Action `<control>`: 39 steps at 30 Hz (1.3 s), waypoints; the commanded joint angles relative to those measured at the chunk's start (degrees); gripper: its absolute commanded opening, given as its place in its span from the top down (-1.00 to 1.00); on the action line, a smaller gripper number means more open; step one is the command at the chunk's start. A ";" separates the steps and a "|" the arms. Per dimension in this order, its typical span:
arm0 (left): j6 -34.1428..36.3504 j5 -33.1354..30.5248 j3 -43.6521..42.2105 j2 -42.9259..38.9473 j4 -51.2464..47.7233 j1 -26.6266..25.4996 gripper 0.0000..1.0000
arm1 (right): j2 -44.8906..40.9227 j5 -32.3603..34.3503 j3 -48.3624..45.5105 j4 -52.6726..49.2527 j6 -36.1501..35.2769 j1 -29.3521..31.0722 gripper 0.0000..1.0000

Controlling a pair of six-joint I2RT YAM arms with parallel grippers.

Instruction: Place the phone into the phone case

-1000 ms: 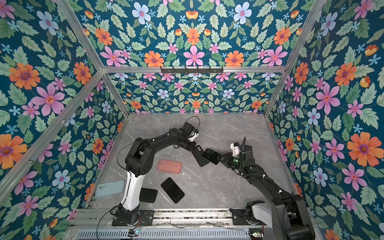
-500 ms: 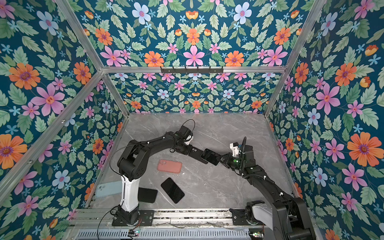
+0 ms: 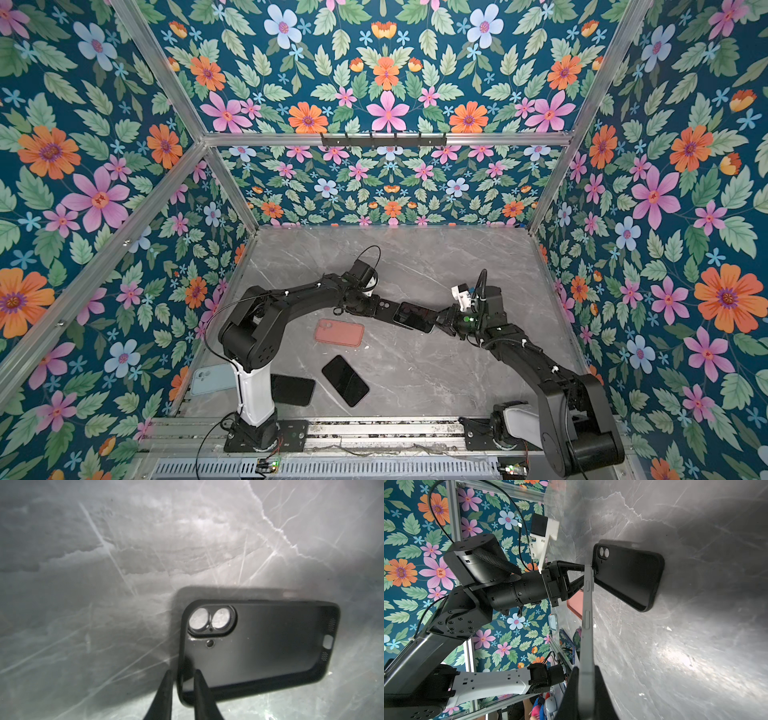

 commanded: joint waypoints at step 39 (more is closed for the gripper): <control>-9.85 21.90 -9.63 -1.51 21.38 8.41 -0.26 | 30.44 -6.30 15.60 3.37 -6.18 1.89 1.00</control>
